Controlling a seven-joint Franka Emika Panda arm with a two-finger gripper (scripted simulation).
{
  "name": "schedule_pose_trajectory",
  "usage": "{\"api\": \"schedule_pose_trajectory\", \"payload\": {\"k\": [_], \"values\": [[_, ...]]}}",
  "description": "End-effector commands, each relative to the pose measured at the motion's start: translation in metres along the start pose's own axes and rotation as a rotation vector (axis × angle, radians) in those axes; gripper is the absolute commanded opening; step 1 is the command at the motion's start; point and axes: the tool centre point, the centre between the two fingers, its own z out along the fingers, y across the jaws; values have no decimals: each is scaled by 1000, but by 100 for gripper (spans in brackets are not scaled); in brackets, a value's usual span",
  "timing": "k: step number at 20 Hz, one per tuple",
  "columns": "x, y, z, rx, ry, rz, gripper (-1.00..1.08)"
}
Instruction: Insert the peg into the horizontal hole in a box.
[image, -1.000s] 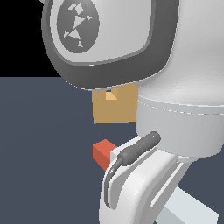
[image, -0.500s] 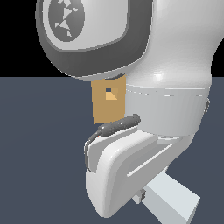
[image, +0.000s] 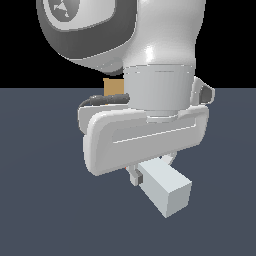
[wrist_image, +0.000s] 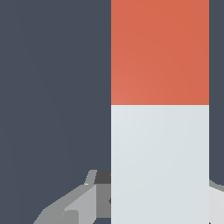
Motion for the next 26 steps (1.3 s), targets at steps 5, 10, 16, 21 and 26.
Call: {"api": "schedule_pose_trajectory", "payload": {"k": [5, 10, 16, 21, 26], "values": [[37, 6, -25, -4, -2, 129, -100], [62, 14, -41, -4, -2, 219, -100], [82, 23, -55, -4, -2, 296, -100], [92, 28, -62, -4, -2, 334, -100], [96, 31, -65, -4, -2, 349, -100]]}}
